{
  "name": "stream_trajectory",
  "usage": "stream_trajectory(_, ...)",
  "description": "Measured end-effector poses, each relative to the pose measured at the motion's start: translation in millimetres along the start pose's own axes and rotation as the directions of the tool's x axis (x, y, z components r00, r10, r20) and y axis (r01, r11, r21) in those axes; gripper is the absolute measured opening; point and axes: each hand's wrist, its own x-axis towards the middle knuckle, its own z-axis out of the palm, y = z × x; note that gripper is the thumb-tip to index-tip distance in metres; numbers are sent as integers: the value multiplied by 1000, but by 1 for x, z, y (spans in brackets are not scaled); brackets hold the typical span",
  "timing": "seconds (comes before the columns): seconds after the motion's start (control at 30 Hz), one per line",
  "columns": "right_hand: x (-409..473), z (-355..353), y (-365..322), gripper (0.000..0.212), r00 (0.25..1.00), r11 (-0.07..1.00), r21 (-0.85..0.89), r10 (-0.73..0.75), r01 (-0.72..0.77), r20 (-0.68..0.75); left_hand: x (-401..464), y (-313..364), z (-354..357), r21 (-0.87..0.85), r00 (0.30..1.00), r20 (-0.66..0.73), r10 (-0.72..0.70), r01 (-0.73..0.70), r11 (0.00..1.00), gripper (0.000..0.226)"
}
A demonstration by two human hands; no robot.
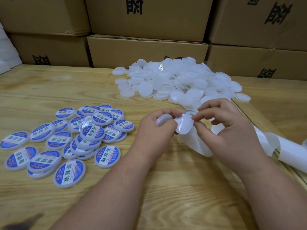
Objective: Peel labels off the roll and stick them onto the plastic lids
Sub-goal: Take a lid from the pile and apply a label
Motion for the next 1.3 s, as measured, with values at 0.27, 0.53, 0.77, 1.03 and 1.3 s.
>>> stream_trajectory(0.27, 1, 0, -7, 18, 993, 986, 152, 81, -68, -83, 2, 3, -1, -333, 990, 124, -68, 106, 937, 37)
stream_trajectory(0.53, 4, -1, -12, 26, 969, 845, 495, 247, -204, -23, 3, 6, -1, -430, 985, 136, -108, 157, 889, 30)
stream_trajectory(0.77, 3, 4, -18, 31, 903, 713, 554, 347, -430, 253, 1, 7, 1, -430, 976, 196, -96, 174, 886, 39)
stream_trajectory(1.03, 2, 7, -20, 23, 883, 747, 470, 401, -470, 246, 1, 4, 3, -378, 957, 288, -44, 156, 913, 34)
stream_trajectory(1.3, 2, 7, -24, 22, 878, 736, 480, 427, -477, 218, 0, 4, 4, -328, 952, 301, -51, 154, 932, 37)
